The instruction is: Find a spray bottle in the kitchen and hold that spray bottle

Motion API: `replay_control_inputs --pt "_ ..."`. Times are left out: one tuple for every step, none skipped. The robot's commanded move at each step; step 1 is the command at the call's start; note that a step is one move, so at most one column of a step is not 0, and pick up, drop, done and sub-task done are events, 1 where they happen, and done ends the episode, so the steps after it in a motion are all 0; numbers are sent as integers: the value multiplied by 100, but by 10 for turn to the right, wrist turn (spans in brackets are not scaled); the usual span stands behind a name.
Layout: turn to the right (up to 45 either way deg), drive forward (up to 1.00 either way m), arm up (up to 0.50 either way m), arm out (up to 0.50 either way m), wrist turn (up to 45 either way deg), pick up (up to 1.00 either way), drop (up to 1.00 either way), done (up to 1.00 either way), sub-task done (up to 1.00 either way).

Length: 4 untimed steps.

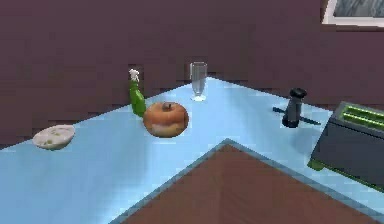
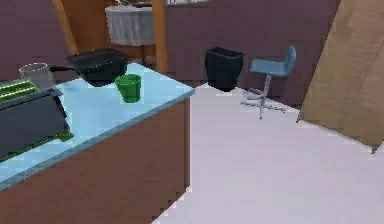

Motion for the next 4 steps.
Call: replay_control_inputs --pt "210 0 0 0 0 0 0 0 0" --pt "0 25 0 0 0 0 0 0 0" --pt "-450 0 0 0 0 0 0 0 0" --pt "-450 0 0 0 0 0 0 0 0"
